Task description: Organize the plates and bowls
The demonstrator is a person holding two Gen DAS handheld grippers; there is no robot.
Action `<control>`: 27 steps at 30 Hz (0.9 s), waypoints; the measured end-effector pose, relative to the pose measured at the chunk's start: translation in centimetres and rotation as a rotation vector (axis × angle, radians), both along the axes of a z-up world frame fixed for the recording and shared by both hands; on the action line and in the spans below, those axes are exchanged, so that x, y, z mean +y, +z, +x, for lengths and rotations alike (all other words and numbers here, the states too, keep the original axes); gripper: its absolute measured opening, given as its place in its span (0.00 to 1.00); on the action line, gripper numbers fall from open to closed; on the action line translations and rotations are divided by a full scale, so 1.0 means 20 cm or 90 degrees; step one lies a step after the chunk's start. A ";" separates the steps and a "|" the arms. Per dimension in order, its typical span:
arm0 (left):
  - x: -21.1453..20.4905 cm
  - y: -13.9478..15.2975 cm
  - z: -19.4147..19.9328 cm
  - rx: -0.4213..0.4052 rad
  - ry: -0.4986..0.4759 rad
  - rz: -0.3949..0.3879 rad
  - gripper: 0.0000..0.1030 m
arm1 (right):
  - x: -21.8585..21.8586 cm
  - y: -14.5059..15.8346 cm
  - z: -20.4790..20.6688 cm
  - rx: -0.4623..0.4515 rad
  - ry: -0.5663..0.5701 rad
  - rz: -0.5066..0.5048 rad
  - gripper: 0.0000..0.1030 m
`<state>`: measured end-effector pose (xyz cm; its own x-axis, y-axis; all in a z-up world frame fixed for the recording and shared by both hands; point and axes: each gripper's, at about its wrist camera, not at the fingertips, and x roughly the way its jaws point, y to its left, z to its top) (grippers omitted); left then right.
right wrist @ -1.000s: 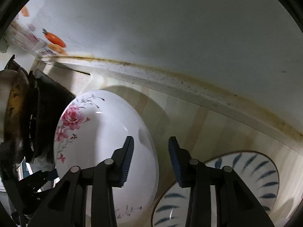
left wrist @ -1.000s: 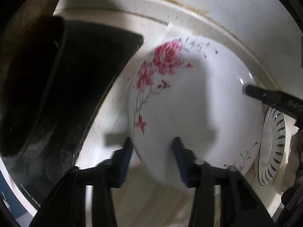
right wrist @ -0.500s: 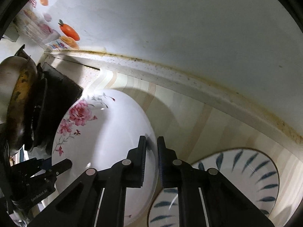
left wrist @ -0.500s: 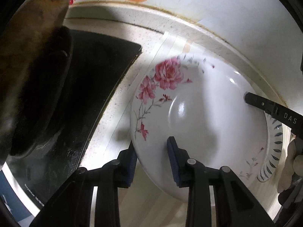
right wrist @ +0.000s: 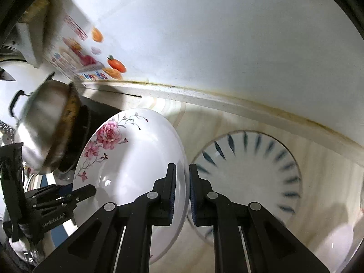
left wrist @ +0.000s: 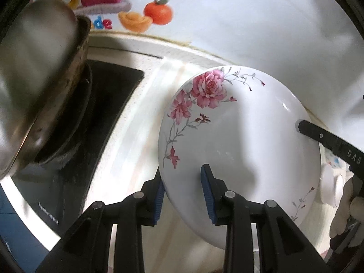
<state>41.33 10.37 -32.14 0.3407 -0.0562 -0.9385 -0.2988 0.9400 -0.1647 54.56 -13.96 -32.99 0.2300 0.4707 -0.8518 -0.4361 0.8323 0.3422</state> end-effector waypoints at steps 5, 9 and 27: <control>-0.20 0.08 -0.10 -0.014 -0.039 -0.005 0.28 | -0.24 0.12 -0.21 -0.007 -0.031 0.014 0.12; -0.36 0.13 -0.21 -0.012 -0.069 -0.009 0.28 | -0.45 0.16 -0.42 0.000 -0.060 0.023 0.12; -0.78 -0.16 -0.48 0.099 -0.160 0.022 0.28 | -1.02 -0.29 -1.05 0.137 -0.126 0.022 0.12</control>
